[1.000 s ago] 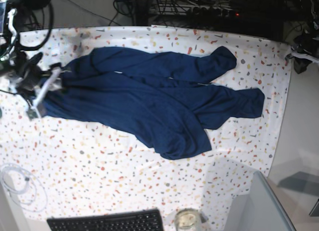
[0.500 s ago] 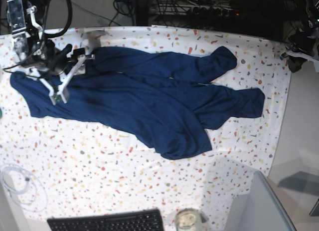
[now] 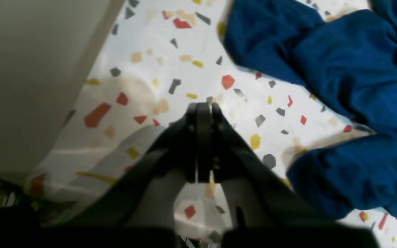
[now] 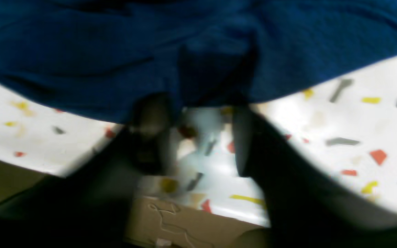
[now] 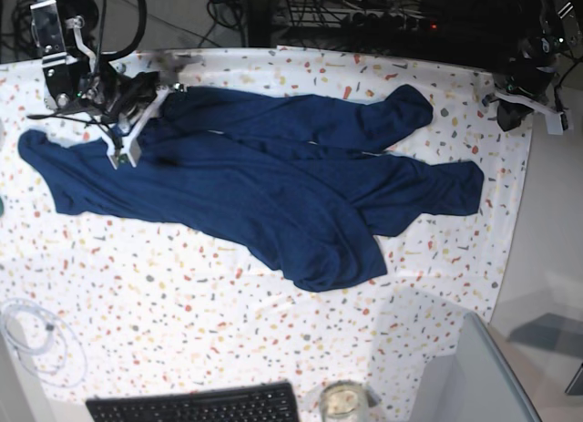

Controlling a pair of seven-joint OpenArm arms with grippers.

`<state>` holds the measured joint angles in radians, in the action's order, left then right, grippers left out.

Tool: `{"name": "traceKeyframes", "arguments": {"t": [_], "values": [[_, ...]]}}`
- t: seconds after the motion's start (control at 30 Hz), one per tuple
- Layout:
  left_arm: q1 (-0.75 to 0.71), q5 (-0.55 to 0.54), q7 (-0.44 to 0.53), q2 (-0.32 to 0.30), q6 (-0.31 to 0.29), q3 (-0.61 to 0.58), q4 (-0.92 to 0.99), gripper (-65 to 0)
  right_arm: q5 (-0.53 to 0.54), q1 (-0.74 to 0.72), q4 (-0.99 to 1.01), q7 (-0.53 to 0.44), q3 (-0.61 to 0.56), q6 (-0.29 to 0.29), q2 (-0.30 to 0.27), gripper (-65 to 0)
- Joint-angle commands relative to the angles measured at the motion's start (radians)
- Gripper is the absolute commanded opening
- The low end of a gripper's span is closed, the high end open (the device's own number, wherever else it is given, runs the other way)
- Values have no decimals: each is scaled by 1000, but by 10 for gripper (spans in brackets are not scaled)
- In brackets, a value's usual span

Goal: Layout the t-shirt on the table in an organized manner, then fold the t-shirt properly
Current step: 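Grasp the shirt edge with the right gripper and drag it outward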

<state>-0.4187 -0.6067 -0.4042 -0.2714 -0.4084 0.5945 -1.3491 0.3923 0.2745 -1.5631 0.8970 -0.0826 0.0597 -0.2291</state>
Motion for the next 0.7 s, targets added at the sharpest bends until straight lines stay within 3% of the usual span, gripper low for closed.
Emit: {"name": "traceKeyframes", "arguments": {"t": [0.0, 0.03, 0.3, 0.53, 0.67], "values": [[-1, -11, 23, -16, -5, 6, -17, -650, 7, 6, -17, -9, 5, 1, -6, -611], [-1, -11, 23, -16, -5, 6, -17, -650, 7, 24, -21, -11, 7, 1, -8, -650], [-1, -9, 23, -21, -5, 6, -17, -650, 15, 177, -121, -123, 8, -2, -17, -648], [17, -9, 21, -21, -5, 5, -16, -650, 15, 203, -184, -124, -3, 4, -10, -641], [19, -9, 21, -21, -5, 5, -16, -650, 10, 220, -325, -126, 7, 4, -17, -618]]}}
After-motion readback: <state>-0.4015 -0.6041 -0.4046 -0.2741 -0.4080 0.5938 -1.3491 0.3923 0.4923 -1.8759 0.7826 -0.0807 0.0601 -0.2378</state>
